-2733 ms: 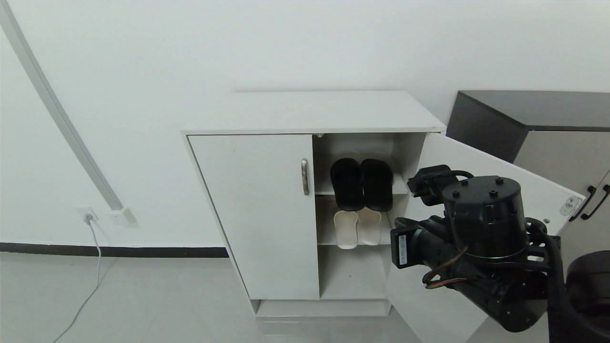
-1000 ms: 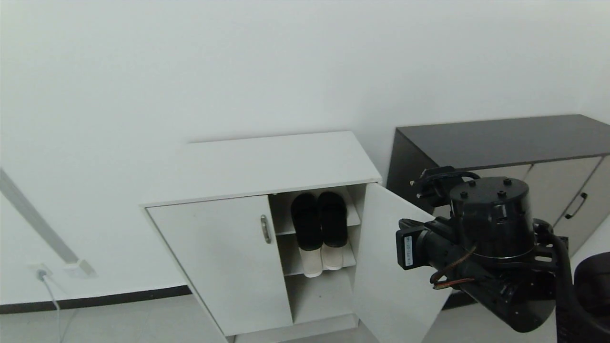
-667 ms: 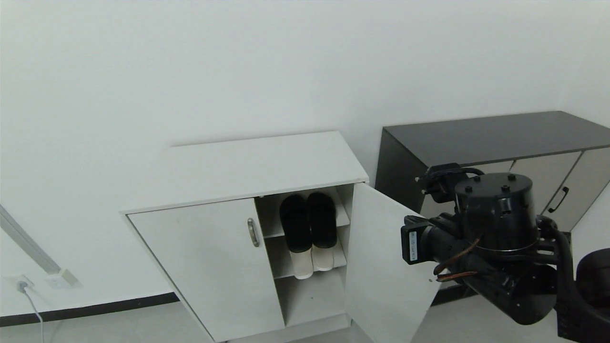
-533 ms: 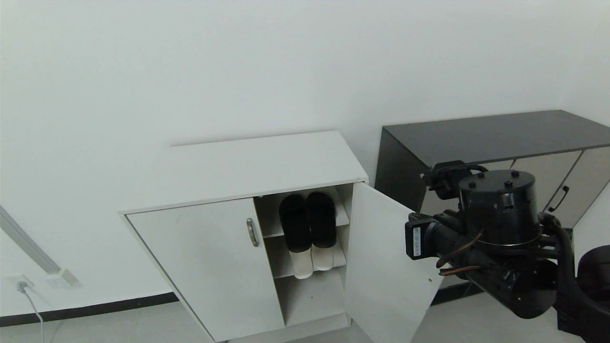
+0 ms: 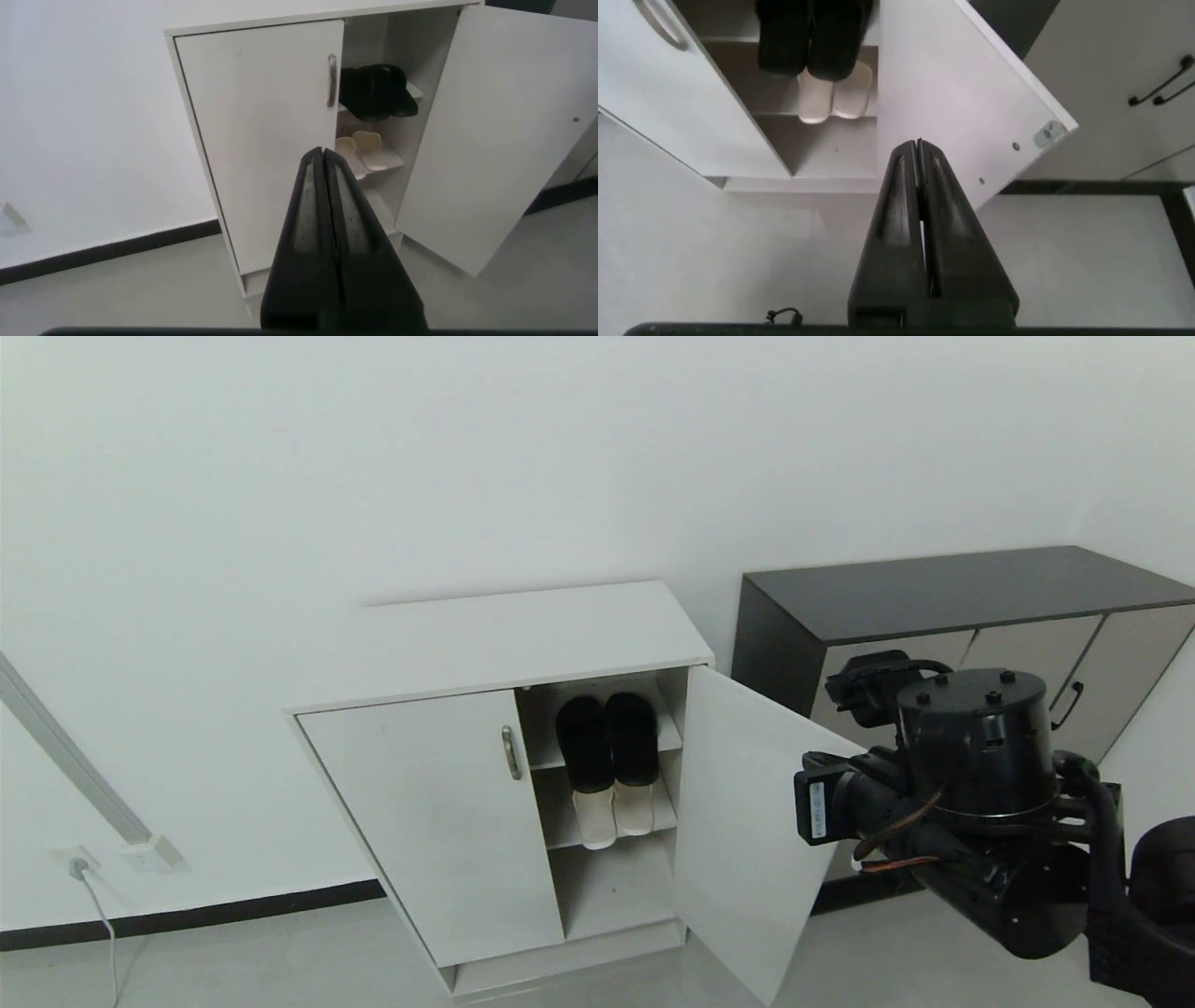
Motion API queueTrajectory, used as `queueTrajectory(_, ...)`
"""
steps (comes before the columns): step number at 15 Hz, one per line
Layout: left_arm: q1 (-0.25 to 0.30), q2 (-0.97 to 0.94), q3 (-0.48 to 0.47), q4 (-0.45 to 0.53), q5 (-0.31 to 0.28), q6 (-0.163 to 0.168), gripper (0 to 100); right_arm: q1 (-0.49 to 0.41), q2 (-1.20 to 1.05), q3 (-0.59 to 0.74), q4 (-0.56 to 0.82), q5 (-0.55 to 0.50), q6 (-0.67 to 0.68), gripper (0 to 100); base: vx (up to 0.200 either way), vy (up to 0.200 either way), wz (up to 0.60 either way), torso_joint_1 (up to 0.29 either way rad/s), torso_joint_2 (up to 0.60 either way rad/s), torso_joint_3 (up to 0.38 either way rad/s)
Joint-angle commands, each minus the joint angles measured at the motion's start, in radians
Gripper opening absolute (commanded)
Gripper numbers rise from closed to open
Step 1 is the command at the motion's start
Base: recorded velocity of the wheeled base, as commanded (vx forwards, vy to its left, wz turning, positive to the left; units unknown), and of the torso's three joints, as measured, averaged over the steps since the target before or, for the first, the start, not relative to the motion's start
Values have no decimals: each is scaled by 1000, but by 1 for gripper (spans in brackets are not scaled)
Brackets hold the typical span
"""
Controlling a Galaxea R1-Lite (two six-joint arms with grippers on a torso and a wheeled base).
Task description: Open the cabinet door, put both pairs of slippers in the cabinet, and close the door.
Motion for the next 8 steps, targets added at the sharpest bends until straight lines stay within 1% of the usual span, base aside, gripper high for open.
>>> queueTrajectory(1,0,0,0,0,1,0,0,-58,68,-50,1,-7,0,0,0,0,0,0,0,0)
queueTrajectory(3,0,0,0,0,1,0,0,-136,114,-113,0,21,-1,0,0,0,0,0,0,0)
queueTrajectory(5,0,0,0,0,1,0,0,-253,219,-257,4,45,-1,0,0,0,0,0,0,0)
queueTrajectory(6,0,0,0,0,1,0,0,-286,245,-298,6,84,-4,0,0,0,0,0,0,0)
queueTrajectory(8,0,0,0,0,1,0,0,-322,279,-337,12,134,-7,0,0,0,0,0,0,0)
